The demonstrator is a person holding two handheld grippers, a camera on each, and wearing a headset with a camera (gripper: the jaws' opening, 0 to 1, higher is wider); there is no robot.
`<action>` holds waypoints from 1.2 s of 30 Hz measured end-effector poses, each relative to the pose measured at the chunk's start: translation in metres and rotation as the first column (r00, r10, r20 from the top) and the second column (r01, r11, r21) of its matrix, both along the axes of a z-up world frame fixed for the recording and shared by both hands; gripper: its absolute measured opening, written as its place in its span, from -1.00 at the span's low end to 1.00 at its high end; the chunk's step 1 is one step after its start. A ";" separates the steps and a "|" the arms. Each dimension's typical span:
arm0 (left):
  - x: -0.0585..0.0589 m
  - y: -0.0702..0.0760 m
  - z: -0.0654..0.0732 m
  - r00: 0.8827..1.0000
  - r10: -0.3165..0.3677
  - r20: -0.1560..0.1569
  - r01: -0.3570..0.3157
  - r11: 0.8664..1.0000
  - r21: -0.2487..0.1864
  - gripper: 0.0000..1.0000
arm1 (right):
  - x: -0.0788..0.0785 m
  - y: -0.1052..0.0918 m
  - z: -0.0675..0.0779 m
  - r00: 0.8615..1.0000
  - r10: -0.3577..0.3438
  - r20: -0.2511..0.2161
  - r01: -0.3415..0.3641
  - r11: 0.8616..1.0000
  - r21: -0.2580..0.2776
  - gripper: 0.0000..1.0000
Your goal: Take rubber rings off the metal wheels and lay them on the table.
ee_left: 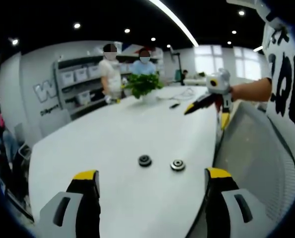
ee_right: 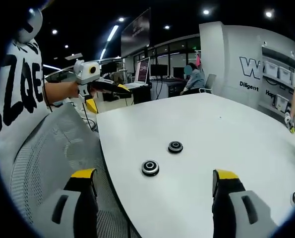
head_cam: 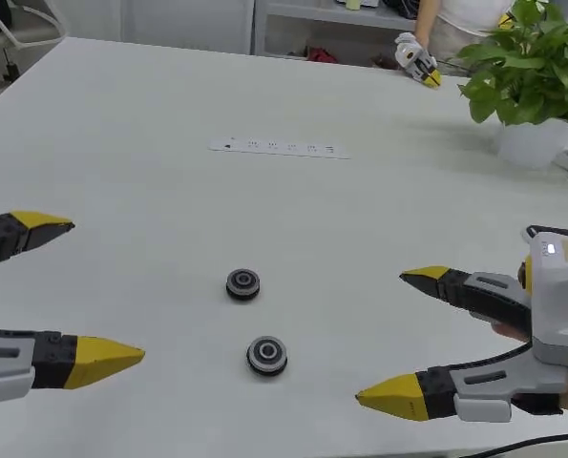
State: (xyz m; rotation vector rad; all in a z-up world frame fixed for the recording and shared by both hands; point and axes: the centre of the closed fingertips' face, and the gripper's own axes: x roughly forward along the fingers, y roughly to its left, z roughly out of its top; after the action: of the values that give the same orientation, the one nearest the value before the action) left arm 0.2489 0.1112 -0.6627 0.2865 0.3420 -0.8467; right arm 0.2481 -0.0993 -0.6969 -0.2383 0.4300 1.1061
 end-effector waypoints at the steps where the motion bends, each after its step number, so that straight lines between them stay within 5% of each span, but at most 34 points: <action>1: 0.000 0.000 -0.001 1.000 0.000 -0.002 0.000 1.000 0.001 0.78 | 0.000 0.000 0.000 1.000 -0.001 -0.001 0.001 1.000 0.002 0.85; 36: -0.013 -0.008 -0.003 0.999 -0.033 -0.003 0.033 0.999 0.015 0.77 | -0.006 0.002 0.006 1.000 0.016 0.010 -0.016 1.000 0.025 0.83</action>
State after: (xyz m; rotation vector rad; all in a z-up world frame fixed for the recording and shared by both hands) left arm 0.2359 0.1028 -0.6659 0.3054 0.3467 -0.8776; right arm 0.2426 -0.0974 -0.6910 -0.2252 0.4056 1.1254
